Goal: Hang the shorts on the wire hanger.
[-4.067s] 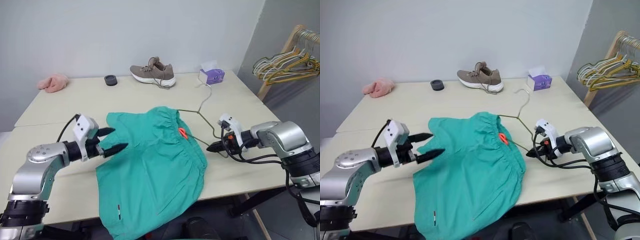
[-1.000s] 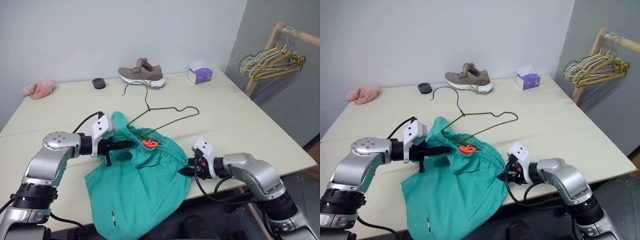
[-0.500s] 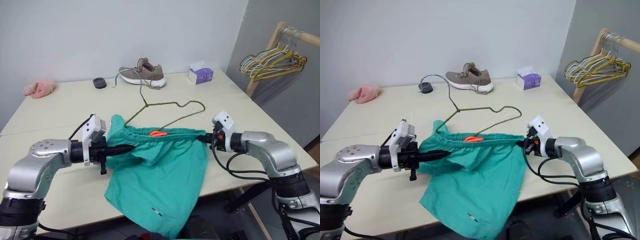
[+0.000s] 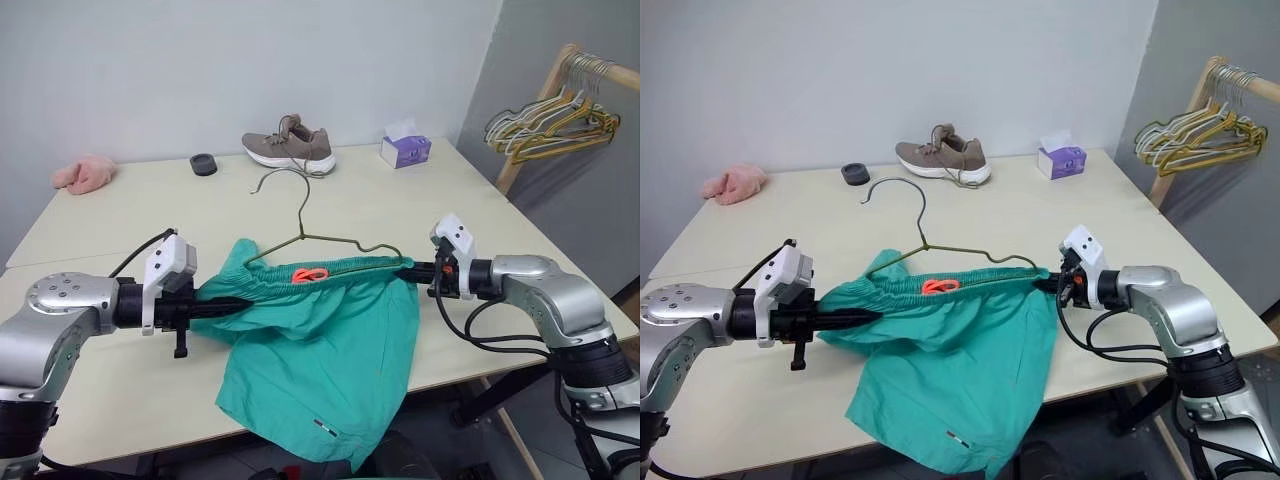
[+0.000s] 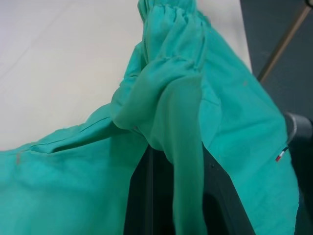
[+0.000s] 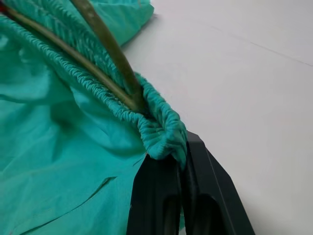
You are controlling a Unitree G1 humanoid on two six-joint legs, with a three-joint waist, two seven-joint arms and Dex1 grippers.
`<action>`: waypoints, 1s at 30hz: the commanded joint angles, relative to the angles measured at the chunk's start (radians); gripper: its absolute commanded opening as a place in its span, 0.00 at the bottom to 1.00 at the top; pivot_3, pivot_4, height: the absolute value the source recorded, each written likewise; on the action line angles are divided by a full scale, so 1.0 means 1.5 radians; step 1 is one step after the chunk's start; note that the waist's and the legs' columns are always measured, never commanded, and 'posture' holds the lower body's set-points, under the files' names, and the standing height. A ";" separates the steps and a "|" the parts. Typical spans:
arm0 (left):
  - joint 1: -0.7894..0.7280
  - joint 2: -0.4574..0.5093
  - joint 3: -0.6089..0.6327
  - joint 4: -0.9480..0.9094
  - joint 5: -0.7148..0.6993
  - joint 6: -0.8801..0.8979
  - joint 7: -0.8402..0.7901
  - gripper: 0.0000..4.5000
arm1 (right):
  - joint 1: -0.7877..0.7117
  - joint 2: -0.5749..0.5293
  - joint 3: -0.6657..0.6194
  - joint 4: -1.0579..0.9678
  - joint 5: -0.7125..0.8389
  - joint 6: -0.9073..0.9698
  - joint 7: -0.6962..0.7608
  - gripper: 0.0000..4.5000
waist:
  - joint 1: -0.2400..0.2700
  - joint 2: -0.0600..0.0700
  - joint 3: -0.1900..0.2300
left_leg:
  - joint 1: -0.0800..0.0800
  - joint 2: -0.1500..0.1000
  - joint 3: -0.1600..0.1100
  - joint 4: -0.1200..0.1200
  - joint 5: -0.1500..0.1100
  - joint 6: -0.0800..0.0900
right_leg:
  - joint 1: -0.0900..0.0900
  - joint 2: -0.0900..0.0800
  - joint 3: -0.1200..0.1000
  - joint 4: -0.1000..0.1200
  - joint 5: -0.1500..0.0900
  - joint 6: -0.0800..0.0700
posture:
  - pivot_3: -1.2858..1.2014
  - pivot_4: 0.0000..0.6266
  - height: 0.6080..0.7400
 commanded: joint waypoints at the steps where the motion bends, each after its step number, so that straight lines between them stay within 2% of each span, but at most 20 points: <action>1: 0.002 0.036 0.017 0.045 0.045 -0.032 -0.004 0.00 | 0.013 -0.046 -0.039 0.000 -0.014 0.015 -0.016 0.01 | 0.000 0.000 0.000 | 0.000 0.000 0.000 0.000 0.000 0.000 | 0.000 0.000 0.000 0.000 0.000 0.000 | 0.41 0.00 1.00; 11: 0.036 0.074 -0.021 0.080 0.114 -0.114 -0.025 0.00 | 0.001 -0.108 -0.017 -0.021 -0.013 0.009 0.022 0.01 | -0.001 0.000 0.000 | 0.000 0.000 0.002 0.000 0.000 0.000 | 0.000 0.000 0.000 0.000 0.000 0.000 | 0.41 0.00 1.00; 15: 0.021 0.062 -0.036 0.086 0.122 -0.127 -0.011 0.00 | -0.019 -0.132 0.023 -0.054 -0.020 -0.015 0.054 0.01 | -0.001 0.000 0.000 | 0.000 0.000 0.002 0.000 0.000 0.000 | 0.000 0.000 0.000 0.000 0.000 0.000 | 0.41 0.00 1.00; 22: -0.015 0.016 -0.093 0.051 0.120 -0.112 -0.004 0.00 | -0.105 -0.098 0.130 -0.095 -0.057 -0.059 0.088 0.01 | -0.004 0.000 0.001 | 0.000 0.000 0.002 0.000 0.000 0.000 | -0.001 0.000 0.001 0.000 0.000 0.000 | 0.41 0.00 1.00; 29: -0.026 -0.005 -0.112 0.045 0.127 -0.107 -0.004 0.00 | -0.151 -0.081 0.160 -0.098 -0.090 -0.088 0.107 0.01 | -0.002 0.000 0.001 | 0.000 0.000 0.001 0.000 0.000 0.000 | -0.001 0.000 0.001 0.000 0.000 0.000 | 0.40 0.00 1.00; 30: -0.028 -0.010 -0.113 0.044 0.127 -0.105 -0.003 0.00 | -0.152 -0.080 0.162 -0.100 -0.098 -0.095 0.106 0.11 | -0.002 0.000 0.000 | 0.000 0.000 0.001 0.000 0.000 0.000 | -0.001 0.000 0.001 0.000 0.000 0.000 | 0.40 0.00 1.00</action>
